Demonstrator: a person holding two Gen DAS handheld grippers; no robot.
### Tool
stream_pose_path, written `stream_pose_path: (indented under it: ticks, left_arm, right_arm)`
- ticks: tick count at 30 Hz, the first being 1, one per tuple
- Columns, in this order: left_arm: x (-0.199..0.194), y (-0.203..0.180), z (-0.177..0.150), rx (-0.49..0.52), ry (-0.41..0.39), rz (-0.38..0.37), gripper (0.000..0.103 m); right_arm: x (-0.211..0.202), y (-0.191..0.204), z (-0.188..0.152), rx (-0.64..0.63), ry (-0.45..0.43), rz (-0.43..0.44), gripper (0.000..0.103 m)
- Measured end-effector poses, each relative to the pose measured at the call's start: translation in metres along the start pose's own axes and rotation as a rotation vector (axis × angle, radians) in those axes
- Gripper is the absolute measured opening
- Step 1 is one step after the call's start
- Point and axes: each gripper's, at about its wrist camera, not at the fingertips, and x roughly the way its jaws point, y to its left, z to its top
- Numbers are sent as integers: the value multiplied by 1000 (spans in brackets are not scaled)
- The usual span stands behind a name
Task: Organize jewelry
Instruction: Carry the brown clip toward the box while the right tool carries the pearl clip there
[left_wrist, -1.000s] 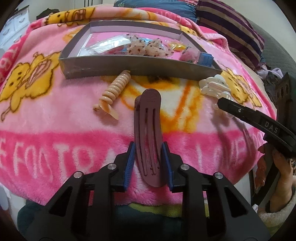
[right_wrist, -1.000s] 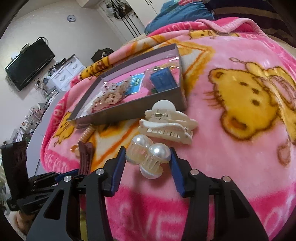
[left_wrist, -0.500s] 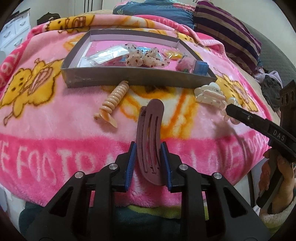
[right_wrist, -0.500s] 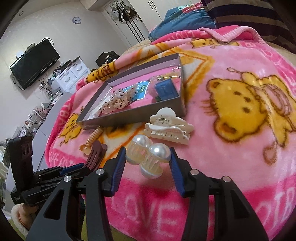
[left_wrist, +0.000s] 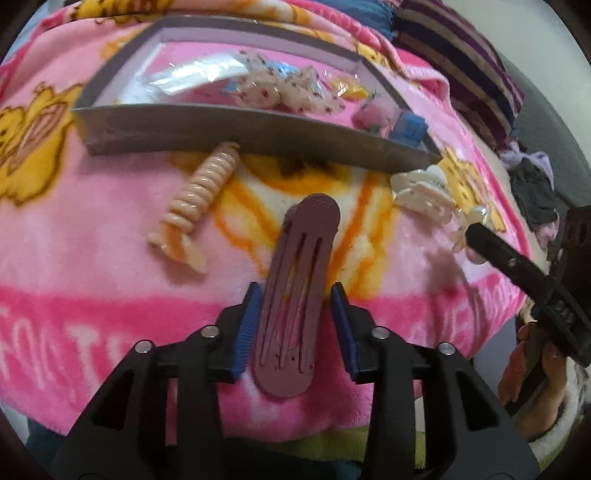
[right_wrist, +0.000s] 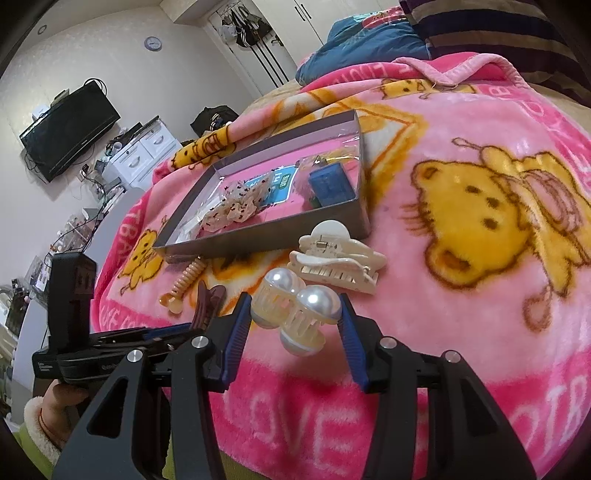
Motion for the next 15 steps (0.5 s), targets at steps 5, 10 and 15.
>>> stream_pose_path:
  ticks: [5,10,15]
  left_arm:
    - [7,-15,5,72,4,62,26]
    - [2,-26,7,128,-30,89,25]
    - [-22,-32,12,146,-105,86,25]
  right_arm:
    - [-1,1,2,-5,-5,2,46]
    - [-7,5,7,-14,-23,8,46]
    - [-17,11,15,-35,-46,10,46]
